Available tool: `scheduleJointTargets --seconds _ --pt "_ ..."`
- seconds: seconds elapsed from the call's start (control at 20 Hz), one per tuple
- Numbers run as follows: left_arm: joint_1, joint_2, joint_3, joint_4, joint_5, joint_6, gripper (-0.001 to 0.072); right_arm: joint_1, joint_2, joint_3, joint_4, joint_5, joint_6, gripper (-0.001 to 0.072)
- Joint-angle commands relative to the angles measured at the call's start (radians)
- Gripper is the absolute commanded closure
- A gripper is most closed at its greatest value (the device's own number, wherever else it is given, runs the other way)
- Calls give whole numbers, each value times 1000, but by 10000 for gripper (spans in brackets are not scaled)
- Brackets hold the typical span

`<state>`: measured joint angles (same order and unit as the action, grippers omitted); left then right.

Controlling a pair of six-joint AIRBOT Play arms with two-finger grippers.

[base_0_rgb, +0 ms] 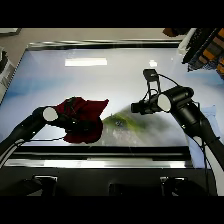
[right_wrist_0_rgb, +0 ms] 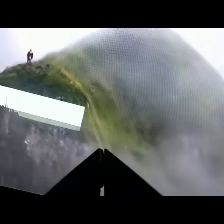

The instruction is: Fold the clothes and pants, and hang the long-sleeved shirts on hangers.

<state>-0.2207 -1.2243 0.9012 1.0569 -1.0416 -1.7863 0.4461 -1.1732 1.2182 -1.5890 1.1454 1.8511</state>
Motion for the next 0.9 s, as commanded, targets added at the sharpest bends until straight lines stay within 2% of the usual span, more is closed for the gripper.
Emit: scheduleJointTargets --seconds 0.0,0.15,0.35,0.5,0.6,0.85 --pt "40 97 -11 -8 -61 -9 96 1 -1 1 -1 0 0 678" --pt "172 282 -39 93 -150 -14 95 1 -1 1 -1 0 0 678" --pt "438 469 -214 86 -173 -5 95 1 -1 1 -1 0 0 678" --pt "625 467 -390 -94 -169 156 95 1 -1 1 -1 0 0 678" --pt "690 444 -485 -200 -121 267 96 1 -1 1 -1 0 0 678" --pt "698 341 -567 -245 13 362 96 1 -1 1 -1 0 0 678"
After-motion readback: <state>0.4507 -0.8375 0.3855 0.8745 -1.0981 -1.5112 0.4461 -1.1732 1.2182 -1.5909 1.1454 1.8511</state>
